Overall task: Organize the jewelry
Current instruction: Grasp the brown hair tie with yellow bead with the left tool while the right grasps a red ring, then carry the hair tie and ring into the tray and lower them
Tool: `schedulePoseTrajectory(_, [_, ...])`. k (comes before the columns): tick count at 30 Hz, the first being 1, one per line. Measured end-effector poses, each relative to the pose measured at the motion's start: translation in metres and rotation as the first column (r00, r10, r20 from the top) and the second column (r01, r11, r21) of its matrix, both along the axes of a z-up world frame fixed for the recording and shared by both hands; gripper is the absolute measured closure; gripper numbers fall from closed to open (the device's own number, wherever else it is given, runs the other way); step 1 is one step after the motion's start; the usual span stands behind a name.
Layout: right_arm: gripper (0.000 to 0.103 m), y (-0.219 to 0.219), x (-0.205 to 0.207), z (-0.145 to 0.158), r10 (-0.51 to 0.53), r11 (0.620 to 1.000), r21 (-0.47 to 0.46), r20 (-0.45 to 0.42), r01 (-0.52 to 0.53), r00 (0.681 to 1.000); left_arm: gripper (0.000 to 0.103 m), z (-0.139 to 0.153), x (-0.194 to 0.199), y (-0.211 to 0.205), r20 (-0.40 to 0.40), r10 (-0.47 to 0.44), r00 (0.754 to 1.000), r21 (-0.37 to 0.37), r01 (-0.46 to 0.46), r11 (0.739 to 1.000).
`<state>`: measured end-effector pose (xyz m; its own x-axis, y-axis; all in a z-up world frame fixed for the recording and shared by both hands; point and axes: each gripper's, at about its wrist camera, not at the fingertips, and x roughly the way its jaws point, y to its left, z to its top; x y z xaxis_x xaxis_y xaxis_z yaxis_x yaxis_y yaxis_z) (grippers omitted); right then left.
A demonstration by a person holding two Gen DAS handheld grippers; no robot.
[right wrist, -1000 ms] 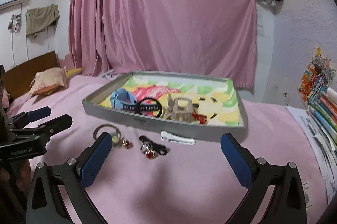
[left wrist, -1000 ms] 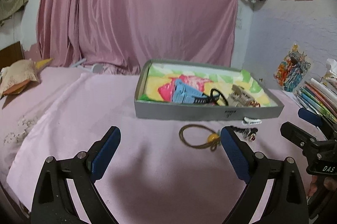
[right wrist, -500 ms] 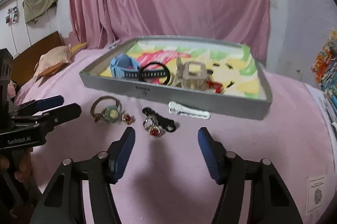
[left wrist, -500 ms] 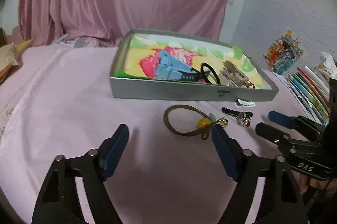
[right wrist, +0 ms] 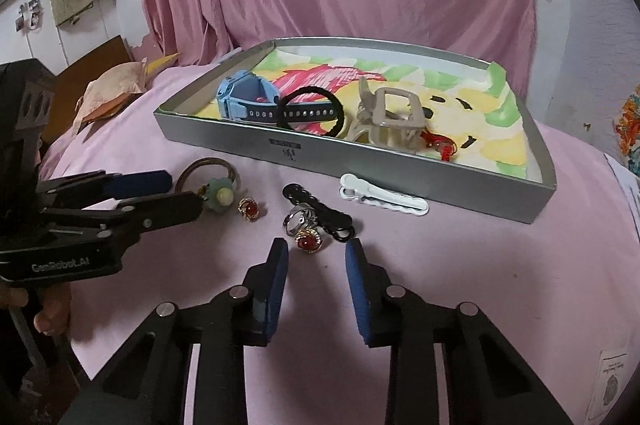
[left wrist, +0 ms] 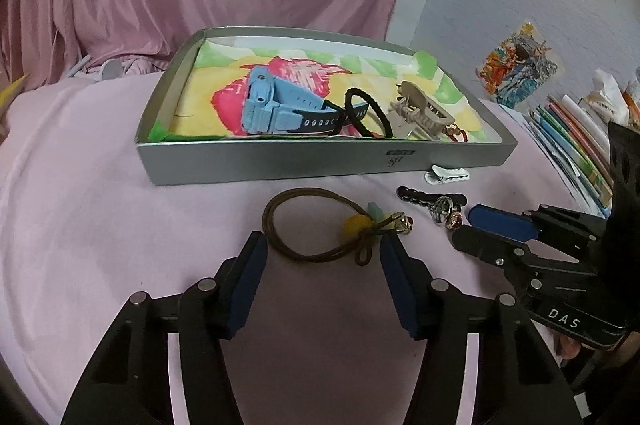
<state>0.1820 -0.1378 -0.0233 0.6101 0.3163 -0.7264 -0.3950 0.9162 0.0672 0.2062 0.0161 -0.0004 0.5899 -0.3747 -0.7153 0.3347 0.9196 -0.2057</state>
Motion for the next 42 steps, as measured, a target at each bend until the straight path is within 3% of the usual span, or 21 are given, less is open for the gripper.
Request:
schedulePoseTrajectory(8, [0.079,0.004,0.004,0.002,0.016,1.000,0.000,-0.010,-0.016,1.000,0.061,-0.001,0.007,-0.001,-0.002,-0.031,1.000,0.008,0.031,0.999])
schedulePoseTrajectory(10, [0.079,0.005,0.006,0.002,0.019,1.000,-0.002,-0.010,-0.019,1.000,0.070,-0.001,0.009,-0.001,0.001,-0.034,0.999,0.010,0.034,0.999])
schedulePoseTrajectory(14, [0.086,0.007,0.010,0.001,0.019,1.000,-0.004,-0.015,-0.019,1.000,0.077,-0.001,0.010,-0.002,0.006,-0.032,0.999,0.016,0.032,0.999])
schedulePoseTrajectory(18, [0.088,0.009,0.011,0.001,0.025,1.000,-0.009,-0.020,-0.025,0.999,0.094,-0.003,0.012,-0.004,-0.006,-0.044,0.999,0.010,0.044,0.999])
schedulePoseTrajectory(22, [0.088,0.009,0.010,0.001,0.026,1.000,-0.009,-0.020,-0.027,0.999,0.100,-0.005,0.008,-0.006,-0.006,-0.049,0.999,0.009,0.049,0.999])
schedulePoseTrajectory(31, [0.089,0.001,-0.007,-0.001,0.029,0.999,0.033,-0.003,-0.029,1.000,0.103,0.001,-0.003,0.000,-0.011,-0.026,1.000,-0.049,0.026,0.998])
schedulePoseTrajectory(42, [0.089,-0.012,-0.028,0.025,-0.002,0.997,0.078,0.180,-0.013,0.984,0.103,0.033,-0.025,-0.002,0.121,-0.022,0.992,-0.144,0.039,0.989])
